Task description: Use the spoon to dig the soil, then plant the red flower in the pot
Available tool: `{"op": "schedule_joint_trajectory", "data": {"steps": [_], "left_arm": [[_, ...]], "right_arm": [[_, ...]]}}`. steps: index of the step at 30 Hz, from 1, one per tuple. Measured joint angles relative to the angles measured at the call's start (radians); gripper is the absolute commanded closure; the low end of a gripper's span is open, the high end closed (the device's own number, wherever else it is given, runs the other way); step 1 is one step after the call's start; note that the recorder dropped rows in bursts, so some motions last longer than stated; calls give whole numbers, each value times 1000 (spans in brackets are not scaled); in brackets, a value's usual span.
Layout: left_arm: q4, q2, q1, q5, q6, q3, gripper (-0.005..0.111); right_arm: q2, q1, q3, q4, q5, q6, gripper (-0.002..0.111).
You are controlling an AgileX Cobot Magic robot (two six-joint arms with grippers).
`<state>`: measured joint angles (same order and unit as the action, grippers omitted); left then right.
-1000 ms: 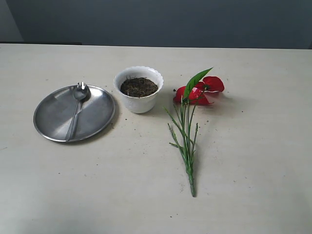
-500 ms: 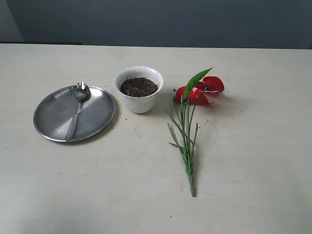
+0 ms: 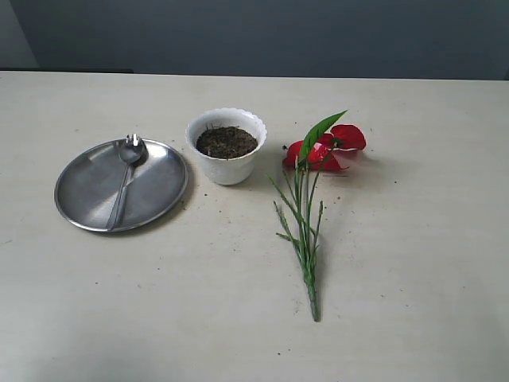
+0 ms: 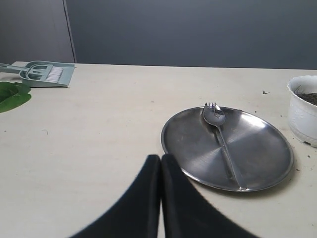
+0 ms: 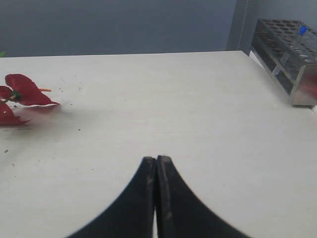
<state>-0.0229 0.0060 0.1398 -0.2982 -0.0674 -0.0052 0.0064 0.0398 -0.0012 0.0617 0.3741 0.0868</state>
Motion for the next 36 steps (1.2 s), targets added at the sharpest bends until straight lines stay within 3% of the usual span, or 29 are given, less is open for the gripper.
{"op": "schedule_joint_trajectory", "data": {"steps": [26, 36], "left_arm": [[0, 0, 0, 0, 0, 0, 106], [0, 0, 0, 0, 0, 0, 106]], "right_arm": [[0, 0, 0, -22, -2, 0, 109], [0, 0, 0, 33, -131, -4, 109]]}}
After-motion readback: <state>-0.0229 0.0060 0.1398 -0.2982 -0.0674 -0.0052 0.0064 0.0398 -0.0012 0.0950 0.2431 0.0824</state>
